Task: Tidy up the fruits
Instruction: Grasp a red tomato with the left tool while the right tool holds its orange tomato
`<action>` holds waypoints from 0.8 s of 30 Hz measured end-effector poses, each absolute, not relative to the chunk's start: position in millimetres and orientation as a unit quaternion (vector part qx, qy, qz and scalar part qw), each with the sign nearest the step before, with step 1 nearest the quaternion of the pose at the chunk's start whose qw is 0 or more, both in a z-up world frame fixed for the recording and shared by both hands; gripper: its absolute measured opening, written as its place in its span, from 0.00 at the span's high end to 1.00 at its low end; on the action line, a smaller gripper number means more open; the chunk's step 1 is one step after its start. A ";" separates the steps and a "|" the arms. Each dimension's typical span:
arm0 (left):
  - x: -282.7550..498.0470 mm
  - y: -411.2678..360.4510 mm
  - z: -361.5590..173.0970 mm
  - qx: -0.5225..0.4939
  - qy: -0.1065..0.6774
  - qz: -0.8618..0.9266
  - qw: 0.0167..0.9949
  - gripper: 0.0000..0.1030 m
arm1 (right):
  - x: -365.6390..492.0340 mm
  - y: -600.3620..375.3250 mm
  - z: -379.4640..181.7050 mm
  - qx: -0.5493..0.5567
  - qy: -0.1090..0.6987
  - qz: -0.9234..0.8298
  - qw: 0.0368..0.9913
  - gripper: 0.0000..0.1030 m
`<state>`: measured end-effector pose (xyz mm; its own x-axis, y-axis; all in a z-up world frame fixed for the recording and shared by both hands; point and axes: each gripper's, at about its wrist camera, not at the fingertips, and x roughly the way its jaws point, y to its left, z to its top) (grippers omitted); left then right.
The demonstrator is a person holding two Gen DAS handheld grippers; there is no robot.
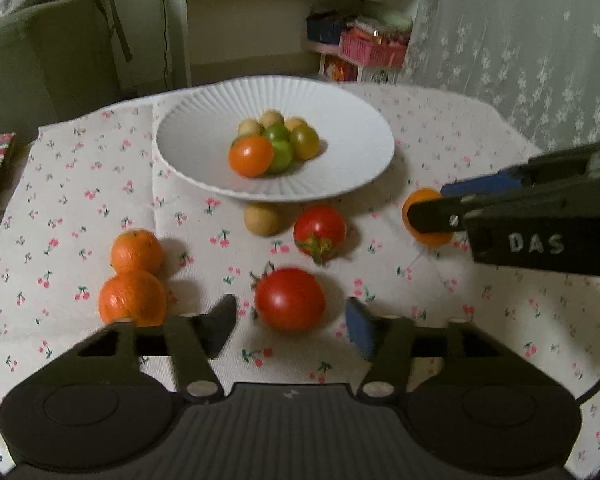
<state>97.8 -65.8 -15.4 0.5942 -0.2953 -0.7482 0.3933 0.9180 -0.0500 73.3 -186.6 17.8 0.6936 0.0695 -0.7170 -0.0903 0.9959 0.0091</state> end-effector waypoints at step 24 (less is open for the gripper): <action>111.2 -57.8 -17.7 0.020 0.407 -0.207 0.889 0.74 | 75.2 -199.5 26.3 0.019 0.371 0.039 0.927 0.76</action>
